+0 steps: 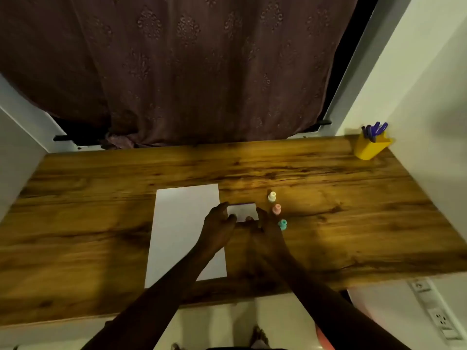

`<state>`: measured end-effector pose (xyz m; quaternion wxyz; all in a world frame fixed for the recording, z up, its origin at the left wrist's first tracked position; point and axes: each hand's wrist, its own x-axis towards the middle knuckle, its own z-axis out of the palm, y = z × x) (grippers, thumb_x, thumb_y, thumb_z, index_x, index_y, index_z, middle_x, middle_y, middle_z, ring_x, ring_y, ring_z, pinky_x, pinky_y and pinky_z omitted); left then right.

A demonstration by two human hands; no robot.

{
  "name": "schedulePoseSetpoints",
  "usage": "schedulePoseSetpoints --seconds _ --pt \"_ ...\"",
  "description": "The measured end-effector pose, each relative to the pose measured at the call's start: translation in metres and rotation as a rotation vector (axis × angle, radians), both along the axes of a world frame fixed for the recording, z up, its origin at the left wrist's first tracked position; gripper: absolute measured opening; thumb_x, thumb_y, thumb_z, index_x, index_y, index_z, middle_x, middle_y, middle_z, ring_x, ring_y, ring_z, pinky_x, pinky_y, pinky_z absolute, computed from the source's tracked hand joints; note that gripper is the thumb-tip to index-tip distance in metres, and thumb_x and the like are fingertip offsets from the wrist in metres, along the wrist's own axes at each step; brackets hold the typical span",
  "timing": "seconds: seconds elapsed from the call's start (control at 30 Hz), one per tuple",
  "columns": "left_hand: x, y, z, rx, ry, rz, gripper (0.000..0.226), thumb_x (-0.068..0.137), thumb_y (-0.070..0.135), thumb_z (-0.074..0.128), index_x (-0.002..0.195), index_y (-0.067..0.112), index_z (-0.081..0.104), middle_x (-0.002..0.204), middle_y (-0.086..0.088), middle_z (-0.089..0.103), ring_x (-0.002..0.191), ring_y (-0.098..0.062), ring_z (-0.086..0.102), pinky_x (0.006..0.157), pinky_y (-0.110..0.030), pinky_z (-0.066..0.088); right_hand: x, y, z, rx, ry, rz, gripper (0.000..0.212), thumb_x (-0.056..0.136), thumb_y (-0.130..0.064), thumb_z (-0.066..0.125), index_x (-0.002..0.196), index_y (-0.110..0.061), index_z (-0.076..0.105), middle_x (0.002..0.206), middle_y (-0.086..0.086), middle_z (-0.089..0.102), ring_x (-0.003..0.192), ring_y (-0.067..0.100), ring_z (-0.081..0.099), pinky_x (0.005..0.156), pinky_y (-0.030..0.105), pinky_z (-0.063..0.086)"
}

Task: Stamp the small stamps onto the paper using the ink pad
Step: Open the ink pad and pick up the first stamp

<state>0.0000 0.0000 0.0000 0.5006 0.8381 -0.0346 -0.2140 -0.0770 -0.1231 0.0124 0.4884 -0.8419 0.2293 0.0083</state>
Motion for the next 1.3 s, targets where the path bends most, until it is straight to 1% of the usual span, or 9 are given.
schedulePoseSetpoints --seconds 0.2,0.43,0.6,0.73,0.87,1.07,1.13,1.2,1.3 --pt "0.005 -0.019 -0.005 0.047 0.079 0.05 0.05 0.104 0.02 0.055 0.153 0.014 0.044 0.156 -0.013 0.05 0.14 -0.035 0.052 0.099 -0.028 0.042 0.018 -0.014 -0.011 0.032 0.065 0.013 0.047 0.105 -0.024 0.05 0.148 -0.007 0.044 0.147 0.014 0.055 0.135 0.03 0.053 0.113 0.048 0.044" --pt "0.004 -0.027 -0.015 0.088 0.097 0.085 0.057 0.103 0.015 0.054 0.158 0.015 0.038 0.16 -0.012 0.046 0.144 -0.035 0.047 0.115 -0.041 0.042 0.021 -0.027 -0.03 0.229 0.147 0.039 0.046 0.102 -0.015 0.056 0.146 -0.007 0.044 0.141 0.014 0.057 0.131 0.029 0.056 0.112 0.046 0.045" --pt "0.006 -0.022 -0.013 0.033 0.063 0.15 0.051 0.097 0.003 0.054 0.147 0.011 0.05 0.145 -0.016 0.059 0.133 -0.037 0.057 0.092 -0.029 0.05 0.019 -0.029 -0.026 0.216 0.078 0.004 0.049 0.101 -0.008 0.057 0.148 -0.009 0.044 0.147 0.011 0.053 0.136 0.027 0.053 0.108 0.03 0.045" --pt "0.011 0.001 -0.004 0.01 -0.01 0.204 0.053 0.098 0.004 0.061 0.149 0.014 0.05 0.146 -0.012 0.06 0.131 -0.031 0.06 0.084 -0.018 0.051 0.03 -0.02 -0.015 0.085 0.041 0.085 0.055 0.1 -0.008 0.058 0.153 -0.015 0.041 0.155 0.007 0.048 0.141 0.026 0.049 0.116 0.04 0.044" --pt "0.013 0.048 0.007 0.05 -0.138 0.299 0.062 0.094 0.005 0.072 0.15 0.016 0.051 0.144 -0.01 0.062 0.123 -0.025 0.065 0.096 -0.031 0.055 0.048 0.014 -0.004 0.034 -0.036 0.195 0.062 0.096 -0.011 0.065 0.152 -0.023 0.042 0.153 0.0 0.05 0.138 0.022 0.052 0.102 0.026 0.047" --pt "0.009 0.149 0.01 0.063 -0.215 0.402 0.061 0.086 -0.005 0.077 0.143 0.006 0.057 0.134 -0.016 0.068 0.117 -0.033 0.069 0.097 -0.044 0.061 0.077 0.105 -0.012 0.012 -0.038 0.373 0.061 0.095 -0.019 0.069 0.15 -0.025 0.044 0.148 -0.002 0.054 0.129 0.019 0.059 0.103 0.032 0.051" --pt "0.007 0.186 0.006 0.049 -0.216 0.423 0.059 0.083 -0.008 0.079 0.138 0.001 0.058 0.126 -0.013 0.069 0.115 -0.033 0.07 0.09 -0.033 0.062 0.084 0.138 -0.016 0.004 -0.039 0.439 0.059 0.094 -0.019 0.07 0.148 -0.025 0.045 0.146 -0.002 0.056 0.129 0.019 0.06 0.105 0.034 0.05" --pt "0.005 0.218 -0.002 0.024 -0.199 0.451 0.057 0.08 -0.005 0.084 0.132 0.0 0.061 0.112 -0.004 0.07 0.099 -0.022 0.074 0.071 -0.013 0.06 0.09 0.166 -0.021 0.018 -0.029 0.492 0.058 0.094 -0.018 0.071 0.146 -0.024 0.047 0.145 0.0 0.057 0.129 0.02 0.061 0.105 0.03 0.047" --pt "0.007 0.263 -0.016 0.066 -0.187 0.462 0.059 0.075 -0.001 0.089 0.128 0.003 0.063 0.099 0.008 0.067 0.084 -0.002 0.068 0.06 -0.004 0.054 0.099 0.204 -0.029 0.055 0.018 0.552 0.056 0.095 -0.015 0.069 0.146 -0.024 0.048 0.144 0.0 0.058 0.132 0.02 0.058 0.102 0.023 0.045"
